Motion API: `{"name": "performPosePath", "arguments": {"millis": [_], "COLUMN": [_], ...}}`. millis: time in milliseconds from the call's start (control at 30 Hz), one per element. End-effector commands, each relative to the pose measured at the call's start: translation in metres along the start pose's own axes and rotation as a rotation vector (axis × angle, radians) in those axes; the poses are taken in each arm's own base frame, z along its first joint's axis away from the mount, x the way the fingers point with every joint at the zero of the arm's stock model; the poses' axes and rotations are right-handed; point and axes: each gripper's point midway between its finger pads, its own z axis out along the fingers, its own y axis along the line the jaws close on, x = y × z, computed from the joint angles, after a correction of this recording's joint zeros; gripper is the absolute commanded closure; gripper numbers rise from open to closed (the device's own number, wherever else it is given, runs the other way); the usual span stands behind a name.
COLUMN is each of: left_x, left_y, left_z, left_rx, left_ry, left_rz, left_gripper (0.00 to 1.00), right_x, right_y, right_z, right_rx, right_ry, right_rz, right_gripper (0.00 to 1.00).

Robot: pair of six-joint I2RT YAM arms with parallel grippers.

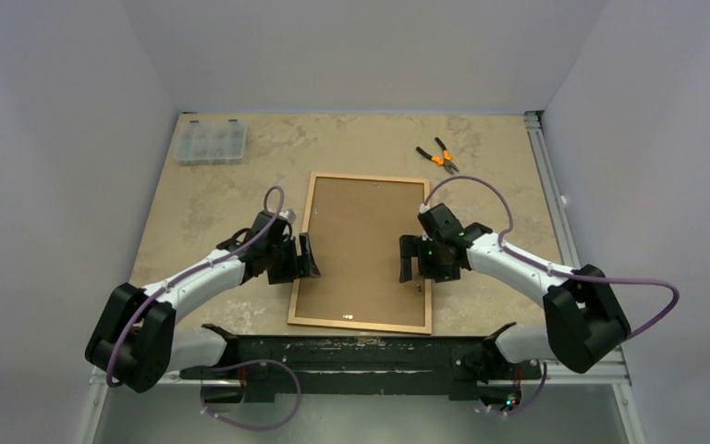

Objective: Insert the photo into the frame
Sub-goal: Install the photo frame at the center of the board.

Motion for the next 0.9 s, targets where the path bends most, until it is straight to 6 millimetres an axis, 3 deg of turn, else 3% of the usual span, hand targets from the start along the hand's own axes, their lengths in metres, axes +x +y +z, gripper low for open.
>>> {"name": "performPosePath", "arguments": {"millis": [0,367,733,867], "left_x": [-0.001,0.001,0.003,0.004], "left_y": [-0.004,-0.003,-0.003,-0.003], "left_z": [0.002,0.006,0.009,0.009], "left_rx": [0.022,0.023,0.027,0.031], "left_ry": [0.0,0.013,0.023,0.027], "left_rz": [0.008,0.009,0.004,0.007], "left_gripper": [0.3,0.31,0.32,0.32], "right_x": [-0.008,0.01,0.021,0.018], "right_y": [-0.012,-0.017,-0.023,-0.022], "right_z": [-0.017,-0.006,0.003,0.004], "right_rx": [0.08,0.16,0.256,0.26], "right_ry": [-0.05,-0.008,0.02,0.011], "right_rz": [-0.029,-0.068,-0.122,-0.12], "right_gripper": [0.09,0.23,0.48,0.63]}}
